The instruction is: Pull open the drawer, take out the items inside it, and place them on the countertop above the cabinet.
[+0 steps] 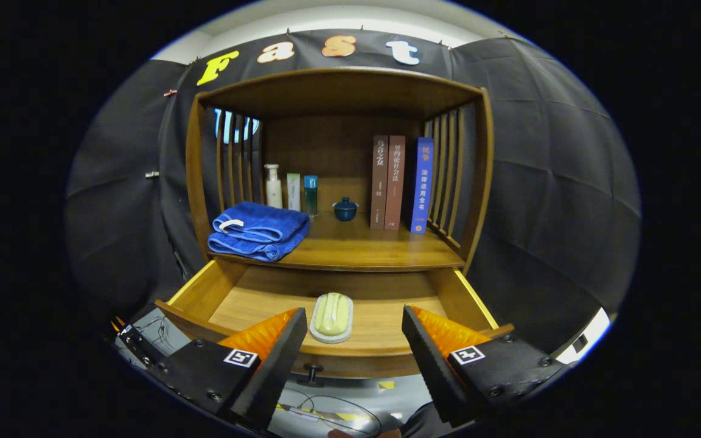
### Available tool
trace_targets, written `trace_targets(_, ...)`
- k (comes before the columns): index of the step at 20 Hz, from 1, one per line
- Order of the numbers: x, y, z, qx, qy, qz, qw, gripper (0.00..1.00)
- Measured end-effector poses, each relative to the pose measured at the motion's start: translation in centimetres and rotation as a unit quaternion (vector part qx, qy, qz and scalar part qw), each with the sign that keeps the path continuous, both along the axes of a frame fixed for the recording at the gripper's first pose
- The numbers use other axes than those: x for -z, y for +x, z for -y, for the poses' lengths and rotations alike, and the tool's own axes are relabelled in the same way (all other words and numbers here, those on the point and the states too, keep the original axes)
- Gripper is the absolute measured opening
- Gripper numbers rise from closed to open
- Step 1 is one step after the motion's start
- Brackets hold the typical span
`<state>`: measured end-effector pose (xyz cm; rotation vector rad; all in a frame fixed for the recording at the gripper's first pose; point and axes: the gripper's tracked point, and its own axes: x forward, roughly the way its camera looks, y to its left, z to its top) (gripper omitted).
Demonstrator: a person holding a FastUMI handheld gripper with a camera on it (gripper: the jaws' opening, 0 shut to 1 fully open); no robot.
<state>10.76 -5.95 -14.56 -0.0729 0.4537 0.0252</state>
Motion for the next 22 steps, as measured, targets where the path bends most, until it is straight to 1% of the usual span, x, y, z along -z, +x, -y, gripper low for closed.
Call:
trace_targets(2, 1.1, 2.5, -0.4, -0.009, 0.007, -0.053, 0.999, 0.99)
trace_targets(5, 3.9, 6.2, -0.5, 0.001, 0.030, -0.119, 0.992, 1.00)
trace_targets(6, 5.3, 7.0, -0.4, 0.004, 0.037, -0.152, 0.988, 1.00)
trace_targets(8, 8.2, 8.1, -0.8, 0.004, 0.056, -0.224, 0.973, 1.00)
trace_targets(10, 11.0, 9.3, -1.5, 0.016, 0.081, -0.271, 0.959, 0.99)
trace_targets(11, 12.2, 9.9, -1.4, 0.024, 0.080, -0.285, 0.955, 0.99)
trace_targets(13, 13.6, 10.7, -1.5, 0.021, 0.075, -0.303, 0.950, 0.96)
trace_targets(15, 14.8, 11.6, -1.6, 0.019, 0.057, -0.307, 0.950, 0.95)
trace_targets(17, 16.2, 11.9, -1.3, 0.027, 0.039, -0.320, 0.946, 0.88)
trace_targets(19, 17.6, 11.6, -2.0, 0.035, 0.047, -0.341, 0.938, 0.86)
trace_targets(20, 18.0, 11.5, -2.3, 0.035, 0.049, -0.355, 0.933, 0.82)
trace_targets(22, 18.2, 11.0, -2.4, 0.040, 0.038, -0.363, 0.930, 0.74)
